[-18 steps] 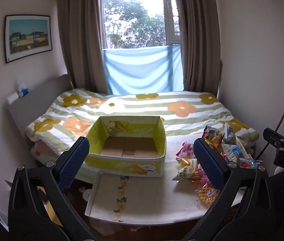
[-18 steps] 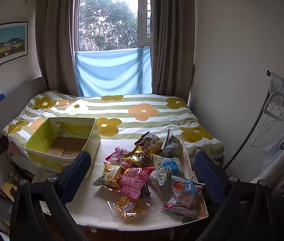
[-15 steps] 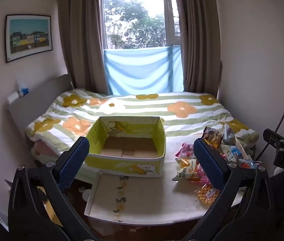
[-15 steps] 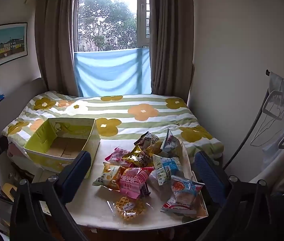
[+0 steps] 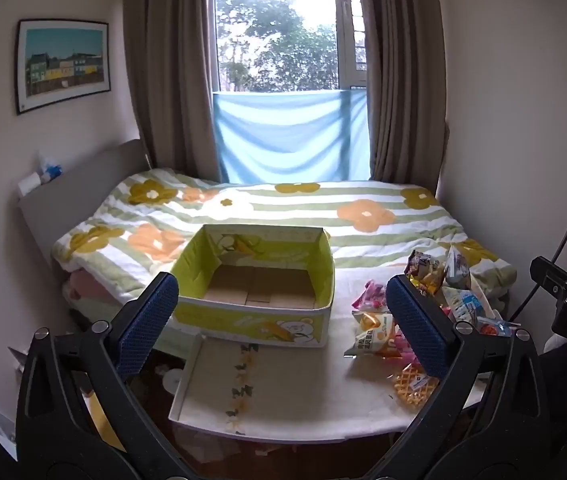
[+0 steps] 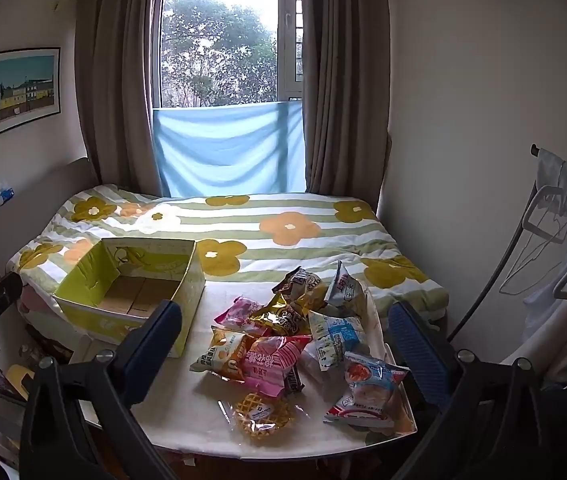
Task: Organize snacks
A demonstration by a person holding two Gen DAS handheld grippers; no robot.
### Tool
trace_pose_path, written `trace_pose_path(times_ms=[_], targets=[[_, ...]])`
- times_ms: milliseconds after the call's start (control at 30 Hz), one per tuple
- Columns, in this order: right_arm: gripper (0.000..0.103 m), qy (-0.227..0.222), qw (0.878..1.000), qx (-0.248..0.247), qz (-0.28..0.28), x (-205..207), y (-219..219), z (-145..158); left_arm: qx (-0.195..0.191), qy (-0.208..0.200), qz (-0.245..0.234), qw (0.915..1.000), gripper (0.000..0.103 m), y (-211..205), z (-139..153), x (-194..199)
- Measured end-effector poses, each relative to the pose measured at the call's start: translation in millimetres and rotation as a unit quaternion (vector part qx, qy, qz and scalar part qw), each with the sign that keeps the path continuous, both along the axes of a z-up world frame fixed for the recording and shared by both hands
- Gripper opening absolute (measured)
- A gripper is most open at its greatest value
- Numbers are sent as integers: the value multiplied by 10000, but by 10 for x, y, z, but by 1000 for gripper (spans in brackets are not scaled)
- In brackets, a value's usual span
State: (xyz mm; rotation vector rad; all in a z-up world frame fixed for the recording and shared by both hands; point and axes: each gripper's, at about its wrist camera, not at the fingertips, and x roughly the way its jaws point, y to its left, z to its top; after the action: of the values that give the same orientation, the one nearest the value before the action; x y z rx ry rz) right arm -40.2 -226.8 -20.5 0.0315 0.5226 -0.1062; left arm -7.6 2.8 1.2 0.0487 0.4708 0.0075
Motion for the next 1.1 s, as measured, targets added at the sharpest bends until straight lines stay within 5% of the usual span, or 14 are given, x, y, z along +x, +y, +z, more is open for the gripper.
trace_pose_path(times_ms=[1100], targets=[[103,-47,10000,-7,-2,-94,44,22,-10,34,20,10000,103,63,7,-51]])
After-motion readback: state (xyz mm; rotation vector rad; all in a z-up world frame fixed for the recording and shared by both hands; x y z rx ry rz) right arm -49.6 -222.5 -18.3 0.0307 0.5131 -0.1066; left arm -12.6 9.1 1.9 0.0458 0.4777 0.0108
